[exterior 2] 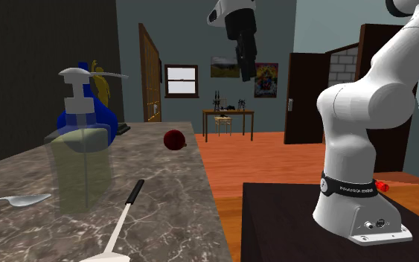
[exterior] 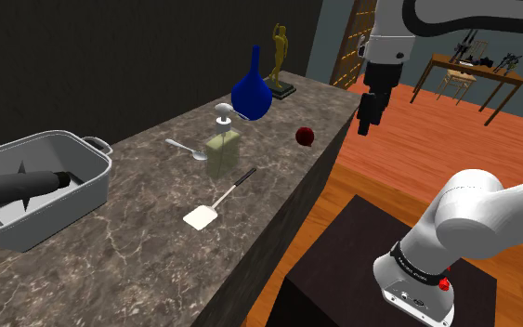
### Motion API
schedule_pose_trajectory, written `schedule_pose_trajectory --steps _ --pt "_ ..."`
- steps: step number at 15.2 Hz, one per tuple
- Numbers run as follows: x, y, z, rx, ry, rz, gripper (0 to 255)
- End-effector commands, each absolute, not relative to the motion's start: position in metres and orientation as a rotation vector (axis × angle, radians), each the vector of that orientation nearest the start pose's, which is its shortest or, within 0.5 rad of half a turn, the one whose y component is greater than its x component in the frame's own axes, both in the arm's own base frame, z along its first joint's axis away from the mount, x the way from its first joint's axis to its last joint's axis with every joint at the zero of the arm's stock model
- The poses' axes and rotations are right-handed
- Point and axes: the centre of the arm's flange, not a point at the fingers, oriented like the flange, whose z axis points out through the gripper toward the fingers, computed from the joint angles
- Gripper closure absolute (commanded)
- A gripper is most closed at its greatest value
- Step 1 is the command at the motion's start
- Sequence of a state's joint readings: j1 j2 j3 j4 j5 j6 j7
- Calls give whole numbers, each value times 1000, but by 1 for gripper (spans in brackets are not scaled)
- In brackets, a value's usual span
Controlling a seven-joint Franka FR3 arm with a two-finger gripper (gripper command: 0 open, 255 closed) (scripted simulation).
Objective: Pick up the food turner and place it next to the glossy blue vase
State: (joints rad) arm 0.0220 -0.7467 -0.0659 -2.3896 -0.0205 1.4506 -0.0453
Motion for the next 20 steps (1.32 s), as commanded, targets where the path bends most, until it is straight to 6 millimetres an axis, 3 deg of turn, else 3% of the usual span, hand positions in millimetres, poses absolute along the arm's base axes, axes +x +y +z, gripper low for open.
schedule_pose_trajectory --steps 1,10,15,20 --pt "301 -20 553 -3096 -35 299 0" --pt "303 87 509 -3072 567 205 0" --pt "323 143 483 -3007 897 148 0" --pt "354 192 455 -2907 1219 90 0"
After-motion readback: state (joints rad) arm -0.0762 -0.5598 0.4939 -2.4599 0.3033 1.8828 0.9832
